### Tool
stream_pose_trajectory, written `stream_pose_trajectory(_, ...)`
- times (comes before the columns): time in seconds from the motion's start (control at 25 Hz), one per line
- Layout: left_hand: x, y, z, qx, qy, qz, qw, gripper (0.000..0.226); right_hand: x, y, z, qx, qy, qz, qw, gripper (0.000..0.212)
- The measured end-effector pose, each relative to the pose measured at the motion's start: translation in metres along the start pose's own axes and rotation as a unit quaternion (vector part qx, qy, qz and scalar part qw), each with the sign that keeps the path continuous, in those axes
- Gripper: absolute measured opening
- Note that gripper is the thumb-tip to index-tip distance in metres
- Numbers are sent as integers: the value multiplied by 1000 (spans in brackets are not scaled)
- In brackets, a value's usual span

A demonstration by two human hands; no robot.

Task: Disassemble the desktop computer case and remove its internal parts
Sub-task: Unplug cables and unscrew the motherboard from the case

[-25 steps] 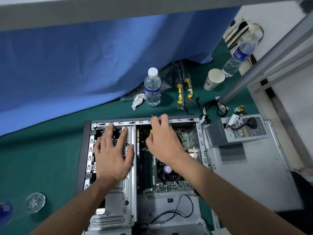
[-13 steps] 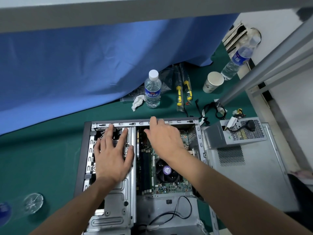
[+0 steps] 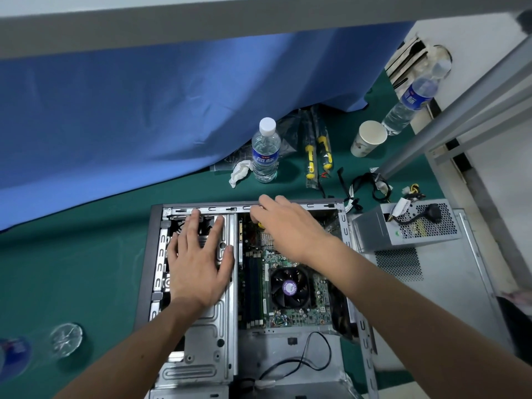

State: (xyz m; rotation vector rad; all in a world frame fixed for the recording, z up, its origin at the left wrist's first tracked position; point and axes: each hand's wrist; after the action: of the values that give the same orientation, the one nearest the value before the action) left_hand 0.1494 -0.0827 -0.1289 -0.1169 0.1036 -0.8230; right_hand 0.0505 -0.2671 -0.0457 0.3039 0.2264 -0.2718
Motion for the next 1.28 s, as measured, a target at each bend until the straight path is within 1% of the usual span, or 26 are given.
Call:
stream_pose_trajectory(0.04, 0, 0, 0, 1, -1, -1, 1000, 60, -2, -1, 1, 13, 6, -14, 1000, 29)
stream_pose_trajectory(0.08, 0, 0, 0, 2, -1, -1, 1000, 60, -3, -3, 1, 29, 2, -48, 998, 21)
stream_pose_trajectory(0.16, 0, 0, -1, 4, -3, -2, 1000, 59, -6, -6, -1, -4, -4, -142, 990, 36)
stream_pose_trajectory(0.2, 0, 0, -1, 4, -3, -2, 1000, 59, -7, -8, -4, -35, -11, -168, 985, 39)
stream_pose_trajectory(0.24, 0, 0, -1, 4, -3, -2, 1000, 59, -7, -9, -6, -48, -22, -169, 984, 36)
stream_pose_trajectory(0.28, 1, 0, -1, 4, -3, -2, 1000, 59, -7, -10, -8, -41, -30, -153, 987, 28)
stream_pose_trajectory(0.32, 1, 1, -2, 3, -2, -2, 1000, 59, -8, -11, -7, -28, -25, -125, 991, 19)
stream_pose_trajectory(0.36, 0, 0, -2, 3, -2, 0, 1000, 59, -10, -14, -8, -17, -12, -94, 995, 19)
stream_pose_trajectory(0.44, 0, 0, -2, 2, -2, 1, 1000, 59, -13, -19, -8, -19, 10, -52, 998, 39)
stream_pose_trajectory(0.48, 0, 0, -2, 1, -1, 1, 1000, 59, -13, -20, -8, -11, 9, -51, 999, 40)
stream_pose_trajectory(0.52, 0, 1, -2, 1, -1, 2, 1000, 59, -13, -20, -9, -8, 3, -64, 998, 36)
stream_pose_trajectory(0.56, 0, 1, -2, 2, -1, 2, 1000, 59, -13, -20, -10, -7, 1, -96, 995, 32)
stream_pose_trajectory(0.64, 0, 1, -3, 6, -2, 0, 1000, 58, -13, -21, -13, -26, 2, -179, 983, 35)
stream_pose_trajectory(0.68, 0, 2, -3, 8, -3, -1, 1000, 58, -14, -21, -16, -38, -6, -189, 981, 32)
stream_pose_trajectory(0.76, 1, 2, -3, 8, -4, -1, 1000, 58, -15, -22, -17, -40, -27, -146, 988, 19)
stream_pose_trajectory(0.84, 1, 2, -3, 9, -3, 1, 1000, 58, -18, -26, -17, -37, -24, -86, 995, 41)
stream_pose_trajectory(0.88, 1, 1, -3, 9, -2, 1, 1000, 58, -18, -28, -16, -26, -19, -73, 997, 49)
stream_pose_trajectory(0.92, 0, 1, -3, 8, -1, 0, 1000, 58, -18, -27, -16, -15, -25, -76, 997, 49)
stream_pose_trajectory(0.96, 0, 1, -3, 7, -1, 0, 1000, 58, -18, -25, -16, -16, -30, -87, 996, 44)
stream_pose_trajectory(1.08, 0, 1, -3, 8, 0, 2, 1000, 58, -16, -14, -21, -15, -41, -151, 988, 33)
stream_pose_trajectory(1.12, 0, 1, -3, 9, 1, 1, 1000, 58, -15, -12, -23, -19, -44, -149, 988, 28)
stream_pose_trajectory(1.16, 0, 1, -3, 10, 1, 0, 1000, 58, -13, -11, -23, -28, -48, -128, 990, 29)
stream_pose_trajectory(1.24, 0, 1, -2, 6, 1, 0, 1000, 58, -10, -9, -21, -29, -52, -65, 996, 48)
stream_pose_trajectory(1.28, 0, 1, -2, 4, 1, 0, 1000, 59, -10, -8, -20, -6, -52, -50, 997, 53)
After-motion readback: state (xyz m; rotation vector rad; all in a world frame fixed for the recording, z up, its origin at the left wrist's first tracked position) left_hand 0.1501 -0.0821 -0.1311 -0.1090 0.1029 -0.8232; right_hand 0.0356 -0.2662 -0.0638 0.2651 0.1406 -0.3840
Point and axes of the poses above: each hand's wrist, its own x-axis towards the middle knuckle, its own z-axis out of the back of the hand, y = z × x, and after that the axes turned 2 degrees about y, right-handed
